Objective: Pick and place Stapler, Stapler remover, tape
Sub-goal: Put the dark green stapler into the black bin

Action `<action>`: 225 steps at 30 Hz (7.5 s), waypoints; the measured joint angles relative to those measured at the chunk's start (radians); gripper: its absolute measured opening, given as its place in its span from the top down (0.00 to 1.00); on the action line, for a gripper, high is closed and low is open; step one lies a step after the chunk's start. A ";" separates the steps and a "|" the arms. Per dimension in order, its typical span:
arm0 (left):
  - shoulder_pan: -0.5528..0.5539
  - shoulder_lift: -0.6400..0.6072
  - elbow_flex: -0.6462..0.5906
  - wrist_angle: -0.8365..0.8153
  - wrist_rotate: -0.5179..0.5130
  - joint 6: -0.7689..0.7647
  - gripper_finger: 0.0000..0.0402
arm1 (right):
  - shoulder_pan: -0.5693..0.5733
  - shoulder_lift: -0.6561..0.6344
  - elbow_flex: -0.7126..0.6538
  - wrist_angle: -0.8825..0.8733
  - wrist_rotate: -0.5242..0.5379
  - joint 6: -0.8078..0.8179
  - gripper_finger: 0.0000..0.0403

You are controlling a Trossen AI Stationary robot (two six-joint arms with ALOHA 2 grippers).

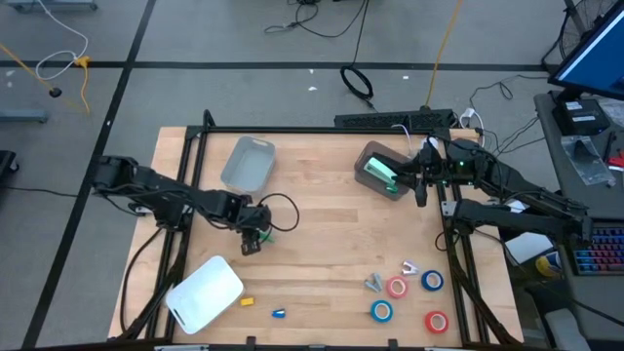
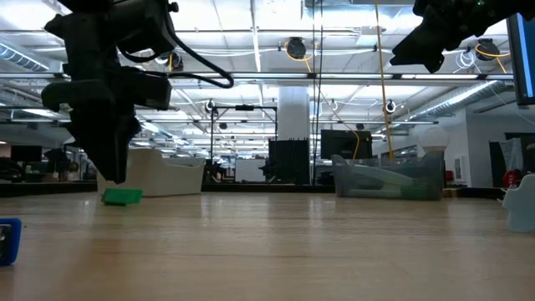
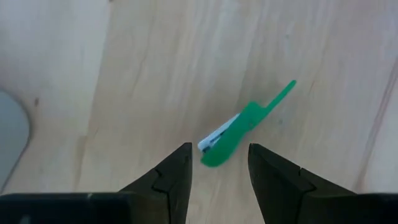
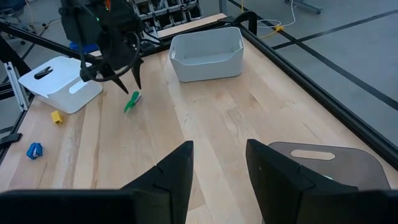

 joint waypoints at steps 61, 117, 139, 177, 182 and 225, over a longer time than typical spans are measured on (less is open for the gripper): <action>0.085 0.138 0.433 0.201 -0.019 -0.037 0.84 | 0.141 0.226 0.000 0.334 -0.286 0.018 0.66; 0.107 0.136 0.500 0.499 -0.056 -0.060 0.85 | 0.261 0.631 -0.001 0.859 -0.134 0.083 0.99; 0.207 0.144 0.500 0.475 -0.101 0.134 0.85 | 0.269 0.264 -0.001 0.190 -0.106 0.058 1.00; 0.109 0.143 0.501 0.603 -0.079 0.148 0.85 | 0.341 0.575 0.000 0.975 0.051 -0.049 0.50; 0.109 0.143 0.501 0.637 -0.079 0.149 0.84 | 0.341 0.575 0.000 0.971 0.050 -0.048 0.58; 0.109 0.143 0.499 0.708 -0.054 0.130 0.84 | 0.341 0.575 0.000 1.034 0.050 -0.031 0.81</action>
